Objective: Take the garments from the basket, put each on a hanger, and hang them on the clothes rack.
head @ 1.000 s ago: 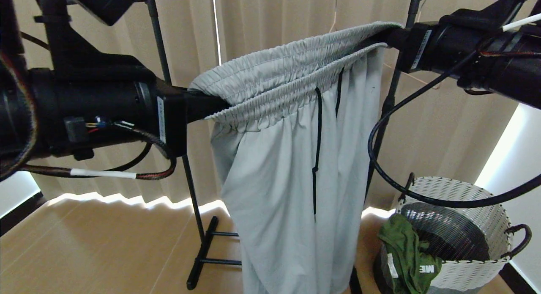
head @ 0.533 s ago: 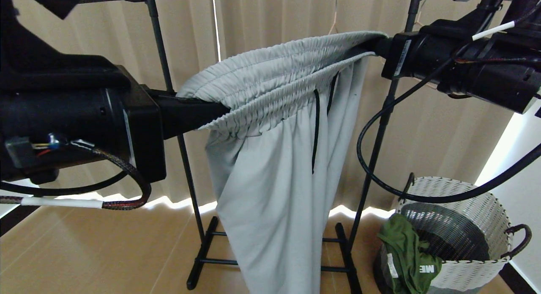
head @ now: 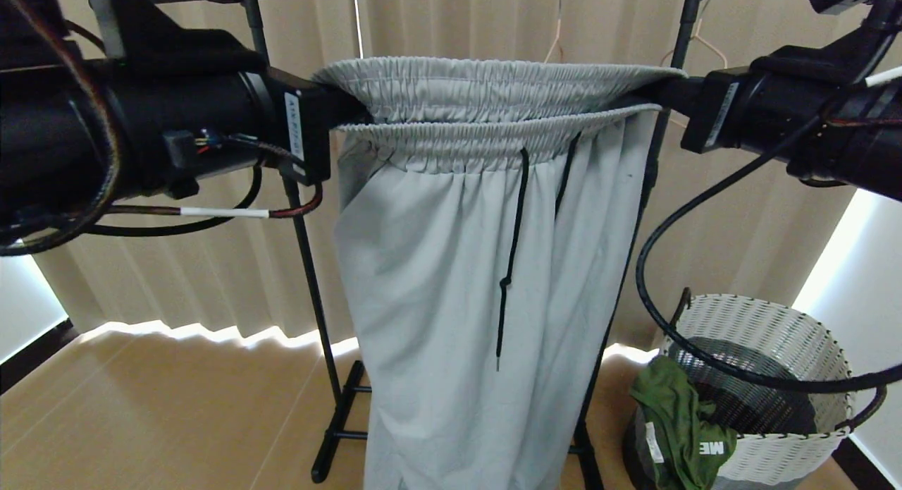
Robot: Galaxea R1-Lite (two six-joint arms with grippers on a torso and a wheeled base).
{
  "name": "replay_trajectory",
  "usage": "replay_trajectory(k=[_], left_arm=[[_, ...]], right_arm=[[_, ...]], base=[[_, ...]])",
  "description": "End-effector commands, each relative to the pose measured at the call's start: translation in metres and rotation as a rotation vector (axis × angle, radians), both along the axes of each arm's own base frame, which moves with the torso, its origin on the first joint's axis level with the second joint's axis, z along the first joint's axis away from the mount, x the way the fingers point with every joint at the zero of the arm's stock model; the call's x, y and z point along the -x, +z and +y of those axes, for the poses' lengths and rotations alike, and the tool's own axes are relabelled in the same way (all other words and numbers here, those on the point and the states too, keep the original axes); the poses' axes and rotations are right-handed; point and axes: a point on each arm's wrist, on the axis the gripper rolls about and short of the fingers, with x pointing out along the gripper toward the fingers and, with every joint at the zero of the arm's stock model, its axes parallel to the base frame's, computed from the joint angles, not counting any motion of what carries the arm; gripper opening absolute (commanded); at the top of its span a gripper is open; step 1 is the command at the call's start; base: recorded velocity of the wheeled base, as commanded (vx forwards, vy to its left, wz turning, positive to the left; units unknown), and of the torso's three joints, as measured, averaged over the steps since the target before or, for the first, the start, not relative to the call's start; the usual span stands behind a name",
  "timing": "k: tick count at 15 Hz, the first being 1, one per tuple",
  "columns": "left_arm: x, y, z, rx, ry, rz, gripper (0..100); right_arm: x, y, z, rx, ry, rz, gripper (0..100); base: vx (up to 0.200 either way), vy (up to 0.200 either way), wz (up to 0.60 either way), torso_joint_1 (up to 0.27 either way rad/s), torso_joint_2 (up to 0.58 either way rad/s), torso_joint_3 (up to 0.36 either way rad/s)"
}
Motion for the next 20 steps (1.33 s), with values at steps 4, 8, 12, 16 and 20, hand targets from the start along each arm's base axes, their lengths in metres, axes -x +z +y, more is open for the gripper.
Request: replay_trajectory(k=[4,8,12,16,20], left_arm=[[-0.031,-0.031,-0.017,-0.038,0.021,0.099,0],[-0.029,-0.024,-0.016,-0.029,0.019,0.07,0],[-0.03,-0.016,-0.017,-0.005,0.02,0.049,0],[-0.03,-0.015,-0.017,0.015,0.021,0.06,0],[-0.03,-0.016,-0.017,0.014,0.021,0.061,0]], right_arm=[[0.038,-0.009,-0.018,0.034,0.001,0.07,0],[0.038,-0.008,-0.018,0.032,0.001,0.066,0],[0.037,-0.01,-0.017,0.034,0.001,0.07,0],[0.037,-0.008,-0.017,0.032,0.004,0.066,0],[0.038,-0.009,-0.018,0.033,0.007,0.067,0]], base=[[0.0,0.0,0.0,0.0,0.0,0.0],[0.0,0.0,0.0,0.0,0.0,0.0],[0.0,0.0,0.0,0.0,0.0,0.0],[0.0,0.0,0.0,0.0,0.0,0.0],[0.0,0.0,0.0,0.0,0.0,0.0]])
